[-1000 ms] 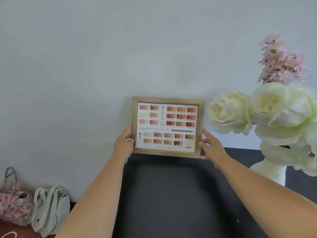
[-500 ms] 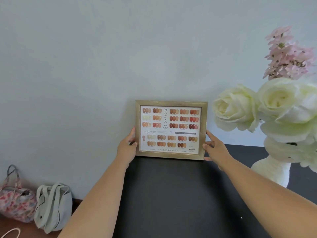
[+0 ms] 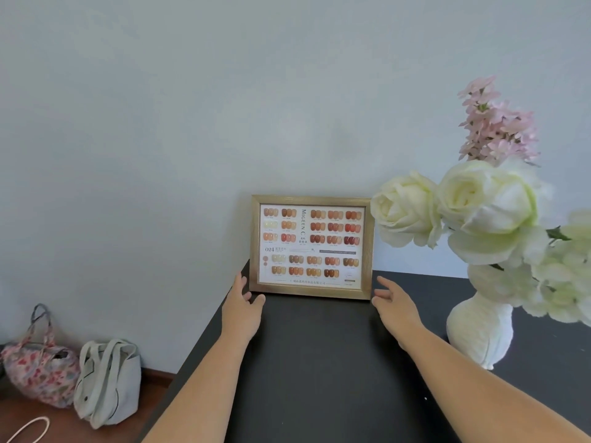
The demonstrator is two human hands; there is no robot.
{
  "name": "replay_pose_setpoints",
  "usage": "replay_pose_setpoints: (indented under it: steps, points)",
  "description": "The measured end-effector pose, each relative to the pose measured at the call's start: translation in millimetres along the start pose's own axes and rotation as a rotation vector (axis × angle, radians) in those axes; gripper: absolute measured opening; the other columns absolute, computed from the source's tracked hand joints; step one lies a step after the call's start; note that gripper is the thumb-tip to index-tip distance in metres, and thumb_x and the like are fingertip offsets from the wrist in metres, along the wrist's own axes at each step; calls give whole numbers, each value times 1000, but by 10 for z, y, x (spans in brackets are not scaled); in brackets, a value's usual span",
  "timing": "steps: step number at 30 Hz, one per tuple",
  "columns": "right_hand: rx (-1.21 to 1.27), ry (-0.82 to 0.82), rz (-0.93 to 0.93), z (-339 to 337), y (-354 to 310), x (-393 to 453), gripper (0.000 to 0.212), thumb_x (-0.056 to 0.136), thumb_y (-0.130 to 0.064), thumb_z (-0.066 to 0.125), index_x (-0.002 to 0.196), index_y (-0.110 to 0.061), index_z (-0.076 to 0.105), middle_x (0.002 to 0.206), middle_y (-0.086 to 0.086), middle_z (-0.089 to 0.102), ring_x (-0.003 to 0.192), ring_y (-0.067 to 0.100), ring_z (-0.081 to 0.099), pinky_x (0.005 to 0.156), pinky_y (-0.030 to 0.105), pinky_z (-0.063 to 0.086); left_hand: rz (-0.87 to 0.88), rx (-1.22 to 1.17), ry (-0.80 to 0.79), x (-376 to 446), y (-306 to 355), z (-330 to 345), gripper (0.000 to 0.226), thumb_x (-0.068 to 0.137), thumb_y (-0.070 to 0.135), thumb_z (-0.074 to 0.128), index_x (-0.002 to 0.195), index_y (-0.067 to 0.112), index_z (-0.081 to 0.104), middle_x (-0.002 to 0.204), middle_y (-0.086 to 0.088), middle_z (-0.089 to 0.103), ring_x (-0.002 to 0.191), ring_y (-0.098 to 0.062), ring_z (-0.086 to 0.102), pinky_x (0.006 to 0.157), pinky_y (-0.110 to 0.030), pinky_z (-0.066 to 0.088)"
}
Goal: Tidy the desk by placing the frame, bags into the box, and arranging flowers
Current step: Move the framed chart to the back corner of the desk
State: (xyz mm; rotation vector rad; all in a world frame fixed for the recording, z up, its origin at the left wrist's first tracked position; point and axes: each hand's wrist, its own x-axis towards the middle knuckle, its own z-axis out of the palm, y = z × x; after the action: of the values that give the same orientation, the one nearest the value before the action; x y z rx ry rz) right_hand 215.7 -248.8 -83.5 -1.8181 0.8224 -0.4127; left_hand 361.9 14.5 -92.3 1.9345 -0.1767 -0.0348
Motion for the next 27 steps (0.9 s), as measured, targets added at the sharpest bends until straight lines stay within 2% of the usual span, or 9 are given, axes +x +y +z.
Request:
replay_pose_setpoints:
  steps: [4, 8, 13, 17, 19, 21, 24, 27]
  points:
    - [-31, 3, -35, -36, 66, -102, 47, 92, -17, 51, 134, -37, 48, 112, -15, 59, 88, -4, 54, 60, 13, 36, 3, -134, 30, -250, 9, 83, 75, 91, 13, 67, 152, 32, 29, 142, 14, 49, 114, -6, 55, 98, -30, 42]
    - [-66, -29, -63, -105, 117, -288, 36, 91, -17, 51, 121, -37, 56, 111, -17, 61, 92, -2, 55, 66, 14, 38, 31, -84, 12, -463, 87, 161, 64, 91, 14, 67, 145, 34, 39, 134, 14, 50, 108, -4, 57, 90, -24, 43]
    - [-68, -125, -94, -282, 208, -557, 28, 91, -16, 55, 108, -37, 62, 105, -18, 63, 96, -1, 56, 68, 14, 38, 64, -32, -43, -811, 143, 265, 63, 91, 15, 67, 146, 33, 40, 132, 15, 51, 103, 0, 57, 92, -25, 45]
    - [-72, -165, -107, -503, 306, -779, 21, 87, -18, 57, 95, -36, 66, 101, -15, 66, 97, 2, 59, 81, 22, 44, 89, -9, -97, -1184, 222, 369, 60, 91, 17, 67, 142, 36, 43, 127, 18, 52, 99, 7, 56, 76, -12, 40]
    - [-96, -194, -110, -644, 340, -879, 20, 87, -18, 58, 94, -35, 66, 101, -12, 68, 96, 6, 61, 86, 26, 47, 100, -14, -129, -1396, 265, 415, 56, 90, 19, 67, 139, 37, 46, 124, 20, 56, 99, 8, 58, 72, -11, 40]
    - [-159, -247, -122, -808, 365, -985, 20, 87, -18, 58, 94, -36, 66, 102, -13, 66, 95, 4, 59, 81, 24, 45, 111, -20, -188, -1612, 316, 448, 49, 89, 24, 67, 133, 39, 52, 117, 21, 61, 97, 7, 61, 75, -11, 44]
    - [-240, -347, -145, -1092, 428, -1158, 19, 88, -19, 60, 96, -36, 65, 105, -14, 64, 95, 0, 56, 72, 16, 40, 127, -50, -376, -1919, 384, 460, 36, 86, 33, 69, 120, 44, 61, 111, 19, 69, 100, 6, 63, 95, -24, 48]
    - [-315, -412, -163, -1442, 501, -1370, 24, 87, -22, 62, 106, -36, 61, 107, -14, 65, 100, 3, 58, 83, 19, 43, 99, -113, -577, -2195, 439, 417, 38, 88, 34, 67, 124, 41, 60, 117, 17, 69, 109, 2, 62, 103, -29, 42]
